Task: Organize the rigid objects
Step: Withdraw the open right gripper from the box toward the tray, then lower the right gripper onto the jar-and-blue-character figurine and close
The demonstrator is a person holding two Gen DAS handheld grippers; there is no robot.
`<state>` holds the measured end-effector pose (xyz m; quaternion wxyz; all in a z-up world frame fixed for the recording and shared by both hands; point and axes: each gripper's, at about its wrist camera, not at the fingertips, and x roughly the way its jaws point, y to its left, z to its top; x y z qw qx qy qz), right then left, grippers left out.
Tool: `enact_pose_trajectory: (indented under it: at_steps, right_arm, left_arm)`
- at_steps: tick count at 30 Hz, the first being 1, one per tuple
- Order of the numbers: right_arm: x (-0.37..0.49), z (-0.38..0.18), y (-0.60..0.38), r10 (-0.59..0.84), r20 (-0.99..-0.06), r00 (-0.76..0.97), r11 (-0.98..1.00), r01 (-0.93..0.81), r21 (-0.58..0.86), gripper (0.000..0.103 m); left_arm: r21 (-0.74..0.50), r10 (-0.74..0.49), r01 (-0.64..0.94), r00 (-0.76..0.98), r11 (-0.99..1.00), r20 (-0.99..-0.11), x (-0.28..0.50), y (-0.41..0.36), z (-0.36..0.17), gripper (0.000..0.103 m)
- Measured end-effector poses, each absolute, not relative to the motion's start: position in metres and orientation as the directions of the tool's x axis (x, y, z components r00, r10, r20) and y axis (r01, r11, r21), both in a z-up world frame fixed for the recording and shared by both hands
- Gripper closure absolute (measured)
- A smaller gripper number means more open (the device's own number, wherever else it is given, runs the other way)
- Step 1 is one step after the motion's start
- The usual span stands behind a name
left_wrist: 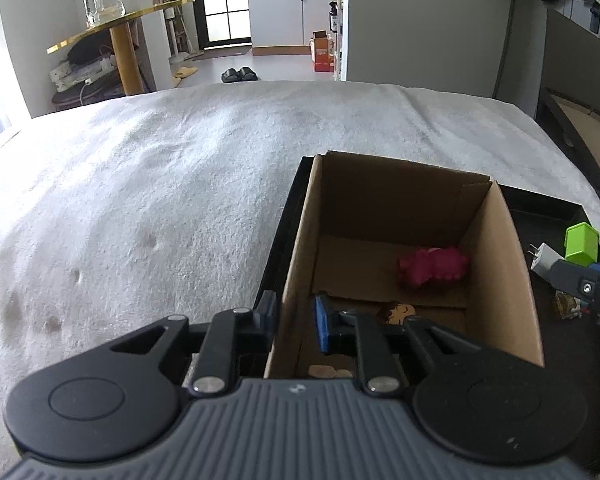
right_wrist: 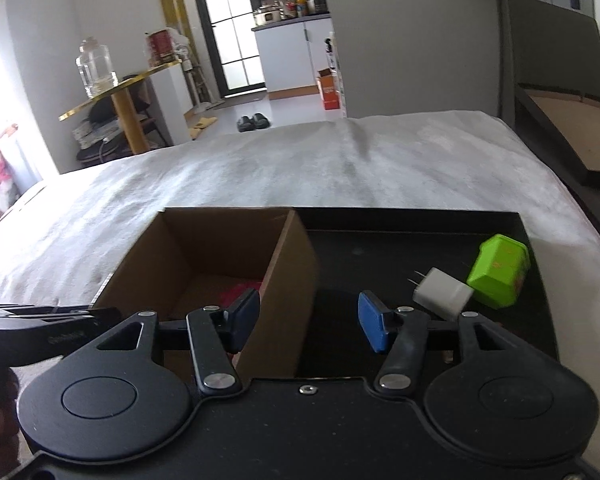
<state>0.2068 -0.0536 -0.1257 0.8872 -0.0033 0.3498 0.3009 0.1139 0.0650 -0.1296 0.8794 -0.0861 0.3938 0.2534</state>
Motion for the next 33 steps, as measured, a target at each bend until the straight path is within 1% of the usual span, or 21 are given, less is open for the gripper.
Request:
enact_pose_trajectory:
  at_steps: [4,7,9,10,11,12,13,15,18,22,24,33]
  right_arm:
    - [0.213,-0.132,-0.064,0.514,-0.633,0.579,0.833,-0.515,0.205,0.048]
    - [0.218,-0.138,-0.072,0.494,-0.646,0.582,0.846,-0.494,0.201,0.047]
    - [0.220,-0.143,-0.078,0.482,-0.654,0.583,0.854,-0.478,0.204,0.045]
    - [0.221,-0.145,-0.080,0.478,-0.657,0.583,0.858,-0.472,0.205,0.044]
    - [0.222,-0.148,-0.082,0.472,-0.661,0.583,0.861,-0.466,0.204,0.043]
    - [0.223,-0.150,-0.084,0.468,-0.664,0.583,0.863,-0.463,0.202,0.040]
    - [0.224,-0.152,-0.085,0.460,-0.667,0.586,0.867,-0.458,0.196,0.038]
    - [0.225,-0.154,-0.089,0.446,-0.666,0.598,0.875,-0.447,0.185,0.025]
    - [0.227,-0.157,-0.095,0.431,-0.667,0.607,0.886,-0.426,0.185,0.016]
    - [0.234,-0.165,-0.103,0.415,-0.680,0.605,0.896,-0.403,0.188,0.013]
    - [0.237,-0.169,-0.106,0.405,-0.683,0.608,0.902,-0.388,0.189,0.009]
    - [0.255,-0.185,-0.116,0.395,-0.698,0.597,0.908,-0.369,0.198,0.009]
  left_arm:
    - [0.069,0.392,-0.518,0.547,0.853,-0.740,0.116,0.061,-0.130,0.082]
    - [0.083,0.397,-0.514,0.538,0.854,-0.744,0.119,0.057,-0.130,0.070]
    - [0.091,0.395,-0.508,0.531,0.856,-0.749,0.121,0.053,-0.131,0.057]
    - [0.098,0.397,-0.506,0.526,0.857,-0.752,0.122,0.051,-0.132,0.054]
    - [0.113,0.403,-0.503,0.517,0.857,-0.755,0.124,0.049,-0.134,0.048]
    - [0.129,0.412,-0.501,0.509,0.856,-0.756,0.126,0.047,-0.134,0.042]
    - [0.145,0.423,-0.501,0.502,0.853,-0.754,0.127,0.045,-0.135,0.039]
    - [0.159,0.437,-0.505,0.498,0.848,-0.749,0.129,0.043,-0.135,0.031]
    - [0.171,0.447,-0.509,0.490,0.843,-0.748,0.132,0.040,-0.135,0.027]
    - [0.190,0.462,-0.512,0.480,0.838,-0.745,0.134,0.036,-0.136,0.025]
    - [0.196,0.466,-0.512,0.475,0.836,-0.746,0.136,0.034,-0.136,0.024]
    - [0.244,0.501,-0.512,0.453,0.823,-0.738,0.142,0.027,-0.137,0.023]
